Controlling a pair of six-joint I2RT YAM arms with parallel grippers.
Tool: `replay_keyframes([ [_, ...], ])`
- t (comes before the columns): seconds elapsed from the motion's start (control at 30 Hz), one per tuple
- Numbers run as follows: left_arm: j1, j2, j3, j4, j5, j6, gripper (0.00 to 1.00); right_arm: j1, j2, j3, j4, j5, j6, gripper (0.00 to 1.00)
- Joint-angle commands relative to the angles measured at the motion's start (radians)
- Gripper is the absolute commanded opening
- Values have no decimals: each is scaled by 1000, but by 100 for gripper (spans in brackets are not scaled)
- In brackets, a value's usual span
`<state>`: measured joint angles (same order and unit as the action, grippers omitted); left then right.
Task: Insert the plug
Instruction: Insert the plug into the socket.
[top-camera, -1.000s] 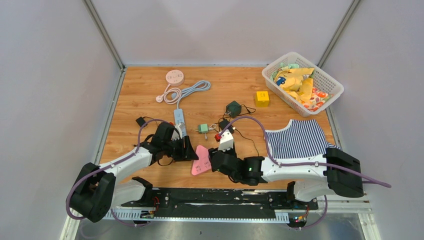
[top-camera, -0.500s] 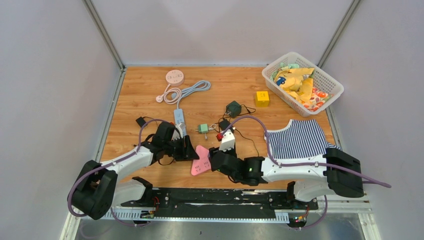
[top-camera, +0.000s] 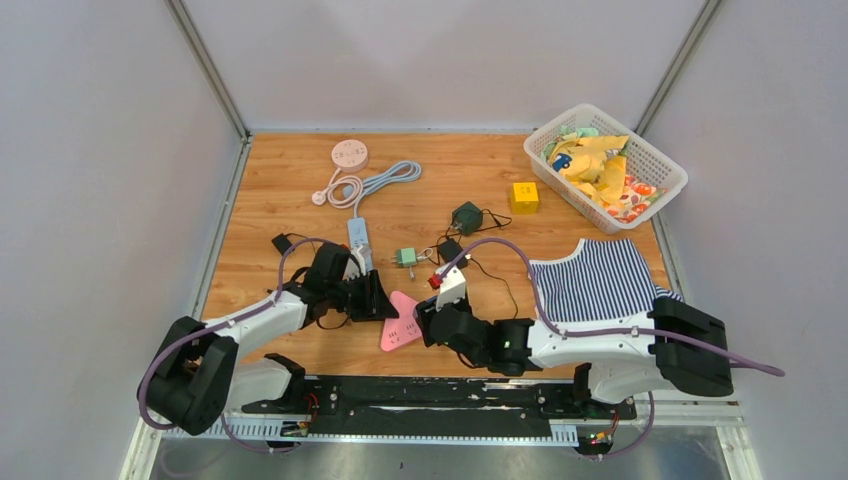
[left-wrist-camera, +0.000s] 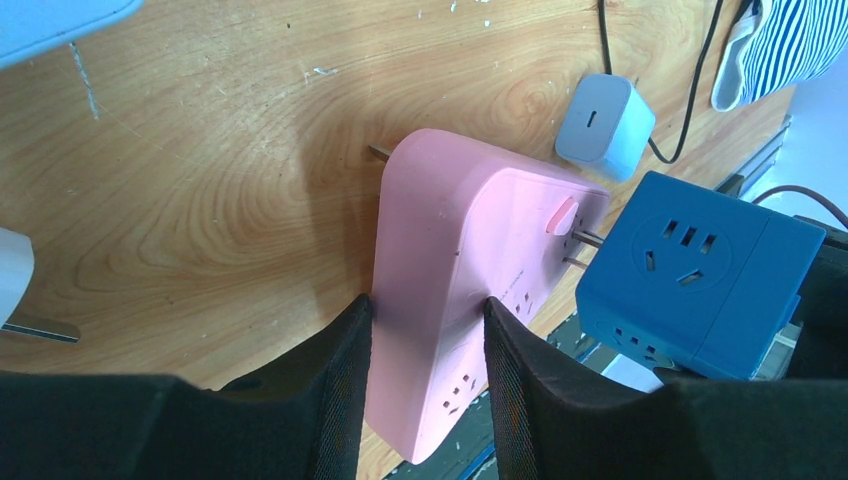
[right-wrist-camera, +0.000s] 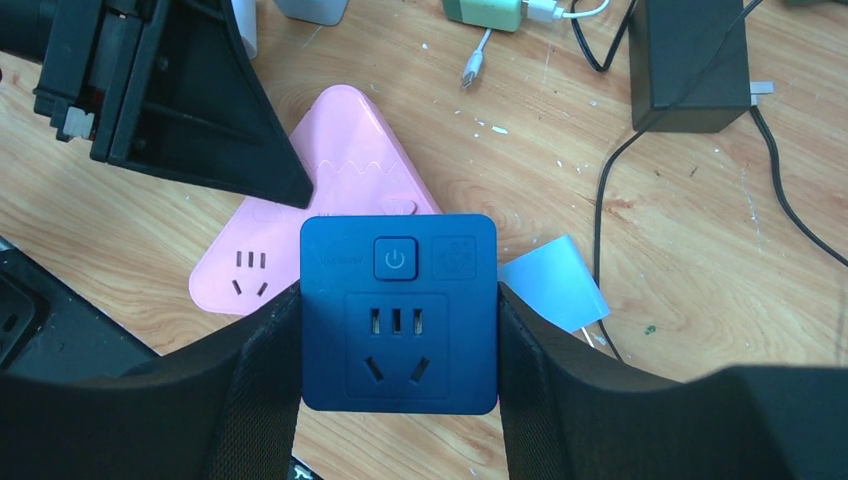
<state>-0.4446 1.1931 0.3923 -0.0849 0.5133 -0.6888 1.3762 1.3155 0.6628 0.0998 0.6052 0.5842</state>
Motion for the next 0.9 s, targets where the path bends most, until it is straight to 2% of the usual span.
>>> replay_keyframes([
  [0.0, -5, 22, -6, 12, -27, 7, 40, 24, 5, -86, -32, -187, -9, 0],
  [0.1, -5, 11, -3, -8, -47, 11, 39, 18, -7, -116, -32, -213, 52, 0],
  [0.23, -5, -4, -7, -7, -59, -4, 39, 7, -4, -112, -121, -175, 183, 0],
  [0.4, -5, -5, -15, 16, -57, -31, 38, 5, 15, -90, -138, -162, 208, 0],
  [0.63, -5, -2, -8, 14, -59, -32, 38, -40, 20, -2, -263, -140, 73, 0],
  [0.87, -5, 10, 2, 9, -57, -21, 38, -60, 127, 60, -302, -183, -10, 0],
])
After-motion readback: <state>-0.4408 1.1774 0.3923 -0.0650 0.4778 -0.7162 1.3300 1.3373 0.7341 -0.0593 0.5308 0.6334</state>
